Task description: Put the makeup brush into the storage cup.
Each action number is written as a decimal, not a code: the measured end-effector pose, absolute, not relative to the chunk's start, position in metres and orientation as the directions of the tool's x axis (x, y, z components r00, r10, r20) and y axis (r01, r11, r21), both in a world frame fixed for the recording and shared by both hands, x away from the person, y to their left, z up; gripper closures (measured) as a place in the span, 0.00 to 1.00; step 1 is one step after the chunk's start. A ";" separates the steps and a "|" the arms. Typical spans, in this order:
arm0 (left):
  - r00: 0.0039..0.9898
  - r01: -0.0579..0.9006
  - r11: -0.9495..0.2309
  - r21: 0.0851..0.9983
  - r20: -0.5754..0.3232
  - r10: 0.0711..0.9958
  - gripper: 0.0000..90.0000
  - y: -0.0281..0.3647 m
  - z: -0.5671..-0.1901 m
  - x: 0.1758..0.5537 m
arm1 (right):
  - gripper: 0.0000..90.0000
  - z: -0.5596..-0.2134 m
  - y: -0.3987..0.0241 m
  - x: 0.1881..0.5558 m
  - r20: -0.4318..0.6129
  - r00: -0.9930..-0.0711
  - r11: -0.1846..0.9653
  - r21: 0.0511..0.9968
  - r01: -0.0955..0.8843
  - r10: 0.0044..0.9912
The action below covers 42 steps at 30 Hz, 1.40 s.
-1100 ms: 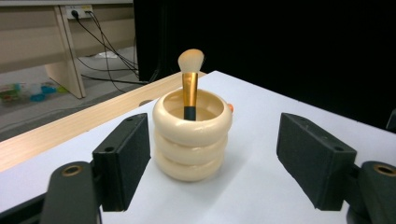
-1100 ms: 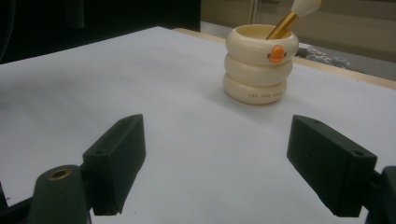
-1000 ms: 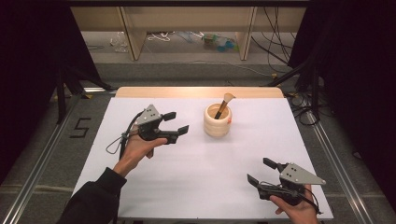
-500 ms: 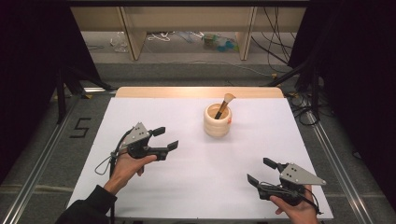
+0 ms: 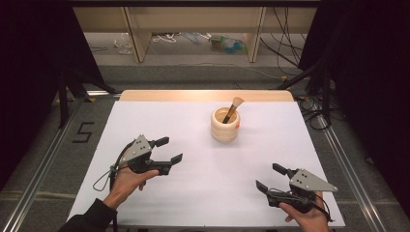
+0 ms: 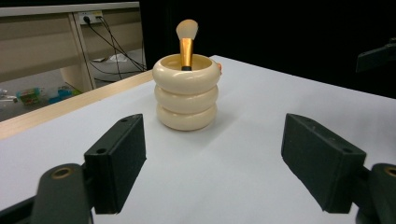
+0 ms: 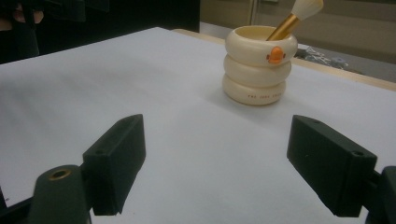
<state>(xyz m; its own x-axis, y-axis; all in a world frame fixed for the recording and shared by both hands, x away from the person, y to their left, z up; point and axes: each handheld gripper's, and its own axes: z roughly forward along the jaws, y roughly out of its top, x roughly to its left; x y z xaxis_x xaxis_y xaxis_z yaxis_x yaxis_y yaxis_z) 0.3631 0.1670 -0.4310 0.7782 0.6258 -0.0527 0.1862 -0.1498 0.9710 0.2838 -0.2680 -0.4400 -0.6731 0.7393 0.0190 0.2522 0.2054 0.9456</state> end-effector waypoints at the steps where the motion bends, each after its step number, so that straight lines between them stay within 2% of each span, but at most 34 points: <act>1: 0.777 0.184 -0.148 0.972 -0.052 0.627 0.24 0.168 -0.432 0.362 | 0.23 -0.440 -0.268 0.284 0.020 -0.674 0.205 0.946 0.253 0.739; 3: 0.778 0.187 -0.147 0.971 -0.055 0.626 0.24 0.169 -0.433 0.360 | 0.23 -0.438 -0.271 0.283 -0.014 -0.666 0.243 0.937 0.252 0.746; 16: 0.793 0.174 -0.158 0.972 -0.043 0.608 0.22 0.172 -0.439 0.349 | 0.23 -0.437 -0.272 0.281 0.004 -0.665 0.241 0.930 0.277 0.747; 20: 0.795 0.179 -0.157 0.971 -0.048 0.605 0.20 0.174 -0.440 0.344 | 0.23 -0.439 -0.270 0.281 0.026 -0.669 0.209 0.941 0.268 0.743; 42: 0.783 0.181 -0.175 0.968 -0.034 0.621 0.18 0.179 -0.447 0.315 | 0.23 -0.438 -0.272 0.281 0.006 -0.663 0.239 0.930 0.278 0.749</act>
<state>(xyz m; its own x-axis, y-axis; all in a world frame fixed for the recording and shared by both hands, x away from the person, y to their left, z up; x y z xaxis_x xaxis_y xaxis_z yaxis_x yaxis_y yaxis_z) 0.3147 0.1792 -0.4469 0.7833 0.6208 -0.0337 0.1806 -0.1754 0.9678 0.2811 -0.2717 -0.4376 -0.6626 0.7490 0.0057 0.2781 0.2390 0.9303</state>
